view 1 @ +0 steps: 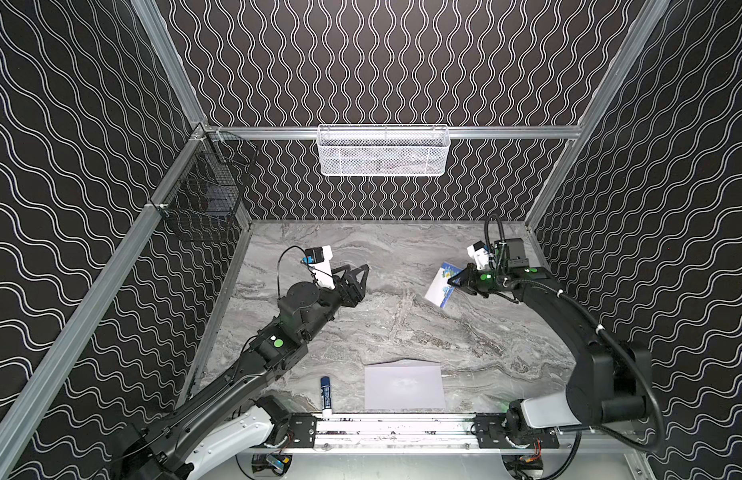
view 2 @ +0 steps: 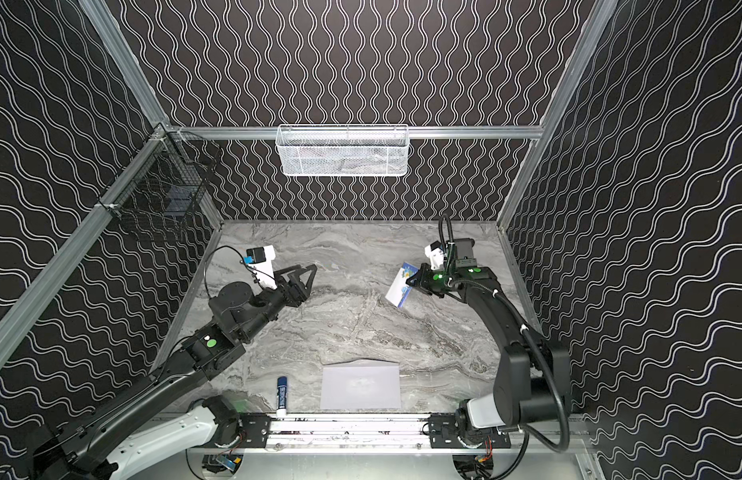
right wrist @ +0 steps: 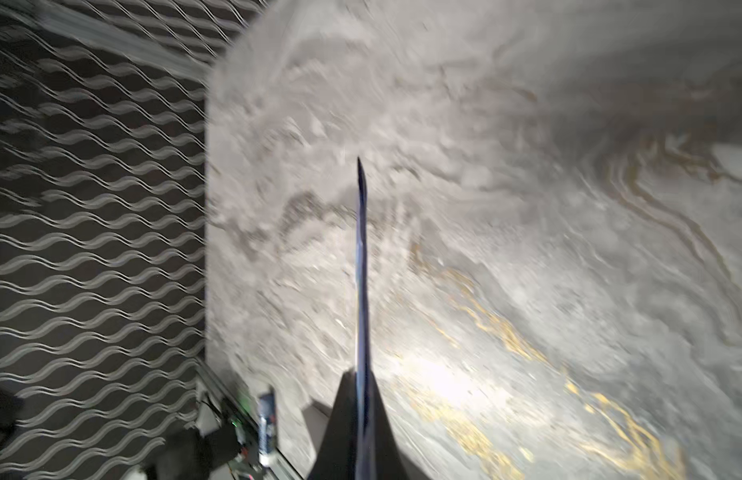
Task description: Place the letter into the envelope and seal it
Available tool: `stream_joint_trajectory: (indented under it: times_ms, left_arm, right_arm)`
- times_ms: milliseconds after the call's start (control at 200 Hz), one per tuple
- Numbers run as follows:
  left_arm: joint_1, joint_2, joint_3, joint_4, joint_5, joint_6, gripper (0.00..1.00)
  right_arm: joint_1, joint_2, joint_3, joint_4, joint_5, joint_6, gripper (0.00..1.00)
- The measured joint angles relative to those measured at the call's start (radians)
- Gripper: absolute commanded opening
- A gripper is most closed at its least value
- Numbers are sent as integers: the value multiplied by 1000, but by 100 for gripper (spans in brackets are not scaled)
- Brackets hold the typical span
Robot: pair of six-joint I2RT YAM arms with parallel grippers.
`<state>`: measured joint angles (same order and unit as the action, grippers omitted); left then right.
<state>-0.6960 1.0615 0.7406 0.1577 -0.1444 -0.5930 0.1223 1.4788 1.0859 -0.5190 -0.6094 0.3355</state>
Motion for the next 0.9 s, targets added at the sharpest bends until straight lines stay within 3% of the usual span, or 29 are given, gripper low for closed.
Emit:
stream_joint_trajectory:
  times_ms: [250,611,791,901]
  left_arm:
    - [0,10,-28,-19,30,62,64]
    - [0,-36,-58,-47,48,149,63]
    - [0,-51,-78,-47,57,163,63]
    - [0,-59,-94,-47,64,174,63]
  right_arm:
    - [-1,127,26,-142,69,-111,0]
    - [-1,327,101,-167,291,-120,0]
    - [-1,399,152,-166,419,-146,6]
    - [-1,428,167,-167,474,-165,18]
